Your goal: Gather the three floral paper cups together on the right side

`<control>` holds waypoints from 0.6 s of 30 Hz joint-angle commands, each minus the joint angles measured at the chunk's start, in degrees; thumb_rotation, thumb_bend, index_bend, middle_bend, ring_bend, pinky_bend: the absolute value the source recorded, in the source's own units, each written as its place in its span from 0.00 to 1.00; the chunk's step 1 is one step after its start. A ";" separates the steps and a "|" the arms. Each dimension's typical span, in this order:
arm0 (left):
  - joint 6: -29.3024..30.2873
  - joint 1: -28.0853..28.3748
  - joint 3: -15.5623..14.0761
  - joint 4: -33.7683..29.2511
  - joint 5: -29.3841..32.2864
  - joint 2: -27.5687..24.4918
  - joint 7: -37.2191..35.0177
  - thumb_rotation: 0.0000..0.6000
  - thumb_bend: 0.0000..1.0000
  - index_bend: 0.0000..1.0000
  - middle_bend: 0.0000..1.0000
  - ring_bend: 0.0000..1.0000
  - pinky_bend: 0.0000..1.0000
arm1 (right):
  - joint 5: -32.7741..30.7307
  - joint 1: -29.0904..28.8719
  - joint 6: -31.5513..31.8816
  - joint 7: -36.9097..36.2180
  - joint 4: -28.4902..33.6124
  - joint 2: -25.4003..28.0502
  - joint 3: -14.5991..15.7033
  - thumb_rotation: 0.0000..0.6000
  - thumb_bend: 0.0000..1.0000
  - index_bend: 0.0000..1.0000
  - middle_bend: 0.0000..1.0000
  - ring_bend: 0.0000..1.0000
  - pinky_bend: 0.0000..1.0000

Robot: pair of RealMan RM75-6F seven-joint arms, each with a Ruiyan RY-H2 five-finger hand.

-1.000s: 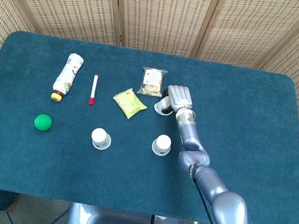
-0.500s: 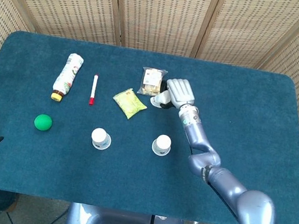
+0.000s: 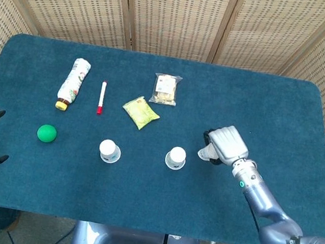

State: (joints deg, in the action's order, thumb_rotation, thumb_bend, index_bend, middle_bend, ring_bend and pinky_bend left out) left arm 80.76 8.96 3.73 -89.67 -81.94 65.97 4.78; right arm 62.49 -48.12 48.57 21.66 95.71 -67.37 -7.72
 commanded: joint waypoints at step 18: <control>-1.18 0.26 0.15 0.22 1.35 0.19 0.59 1.00 0.00 0.00 0.00 0.00 0.00 | -3.55 -0.93 -1.10 4.67 -8.47 -10.84 1.35 1.00 0.38 0.54 0.57 0.56 0.64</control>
State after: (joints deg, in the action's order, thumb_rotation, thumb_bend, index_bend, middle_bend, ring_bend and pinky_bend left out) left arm 79.61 9.20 3.87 -89.46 -80.61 66.15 5.35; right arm 59.83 -48.58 47.64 25.79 87.54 -77.47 -5.93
